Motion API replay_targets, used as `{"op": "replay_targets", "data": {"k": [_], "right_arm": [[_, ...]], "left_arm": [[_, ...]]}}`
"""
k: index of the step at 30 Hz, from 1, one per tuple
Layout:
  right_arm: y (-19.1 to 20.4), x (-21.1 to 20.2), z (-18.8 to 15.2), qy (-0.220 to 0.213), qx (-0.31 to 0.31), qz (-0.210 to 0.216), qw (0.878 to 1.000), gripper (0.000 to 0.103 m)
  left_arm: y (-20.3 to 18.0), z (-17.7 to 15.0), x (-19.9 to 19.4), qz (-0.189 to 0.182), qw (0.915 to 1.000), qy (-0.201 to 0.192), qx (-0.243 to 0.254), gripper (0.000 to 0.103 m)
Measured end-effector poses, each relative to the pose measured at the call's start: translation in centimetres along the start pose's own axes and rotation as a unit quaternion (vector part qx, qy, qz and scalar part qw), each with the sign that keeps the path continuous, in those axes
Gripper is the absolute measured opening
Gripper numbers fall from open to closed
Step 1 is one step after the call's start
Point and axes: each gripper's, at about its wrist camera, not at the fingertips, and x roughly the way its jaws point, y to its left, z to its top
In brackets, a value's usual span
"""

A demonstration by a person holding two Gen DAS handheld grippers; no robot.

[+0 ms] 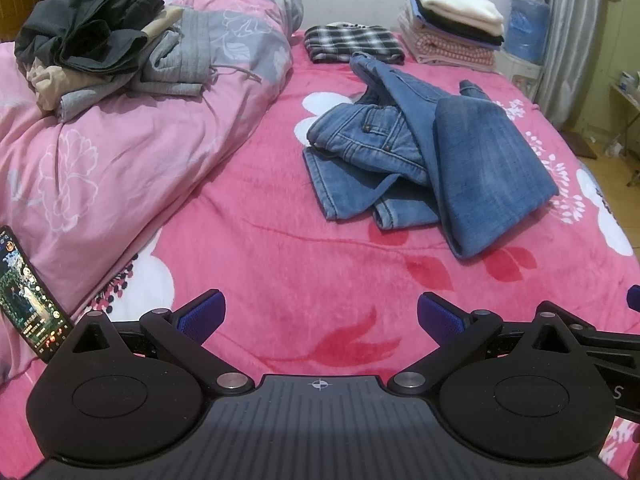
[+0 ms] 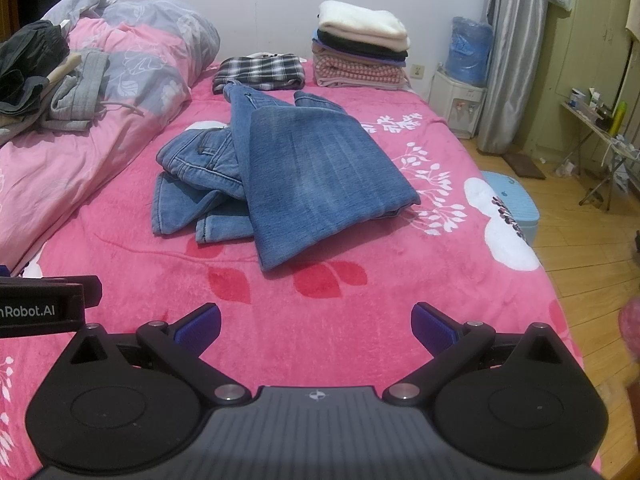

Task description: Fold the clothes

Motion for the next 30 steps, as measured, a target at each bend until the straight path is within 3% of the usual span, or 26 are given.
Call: {"op": "replay_targets", "data": {"k": [20,30], "right_arm": [[-0.2,1.0,-0.1,-0.004,-0.003,0.002,1.0,0.103],[-0.7,2.3,0.5,-0.052,-0.018,0.019,0.998,0.103]], "left_arm": [[0.2,0.0,1.4,-0.023,0.9996,-0.005,-0.015,0.103],[2.0,1.0,3.5,-0.08,0.9926,-0.023,-0.088,0.103]]}}
